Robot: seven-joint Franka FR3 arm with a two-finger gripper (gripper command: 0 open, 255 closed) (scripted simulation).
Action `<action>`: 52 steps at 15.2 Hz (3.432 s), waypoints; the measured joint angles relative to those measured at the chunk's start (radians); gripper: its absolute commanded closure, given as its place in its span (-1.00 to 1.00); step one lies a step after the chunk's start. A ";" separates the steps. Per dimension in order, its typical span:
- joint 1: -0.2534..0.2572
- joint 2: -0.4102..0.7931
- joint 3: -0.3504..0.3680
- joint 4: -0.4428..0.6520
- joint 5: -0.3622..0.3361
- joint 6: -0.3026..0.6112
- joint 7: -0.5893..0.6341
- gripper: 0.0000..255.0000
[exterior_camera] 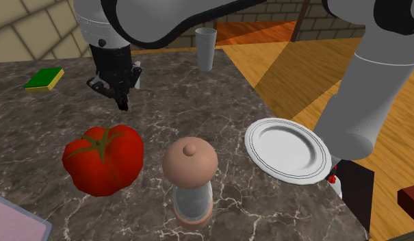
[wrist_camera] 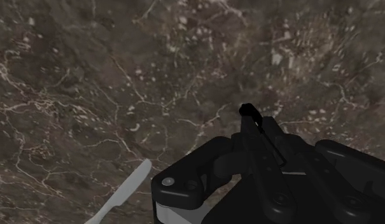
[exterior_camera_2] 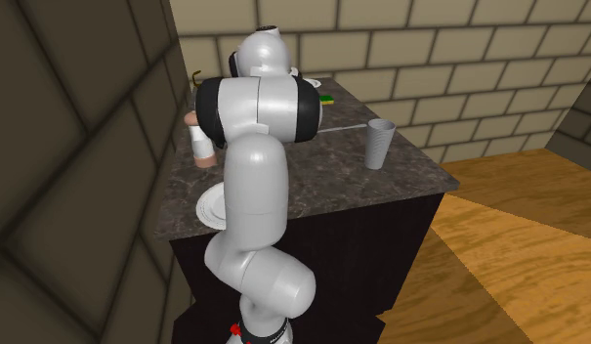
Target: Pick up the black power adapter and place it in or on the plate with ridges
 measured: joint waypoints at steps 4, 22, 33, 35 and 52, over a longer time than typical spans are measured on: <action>0.001 -0.006 0.002 0.047 0.007 -0.052 -0.008 1.00; -0.014 -0.355 -0.031 -0.162 0.203 -0.136 -0.104 1.00; 0.097 -0.820 -0.138 -0.525 0.365 -0.218 -0.177 1.00; 0.121 -0.894 -0.150 -0.570 0.380 -0.246 -0.177 1.00; 0.300 -1.408 -0.192 -0.816 0.451 -0.538 -0.107 1.00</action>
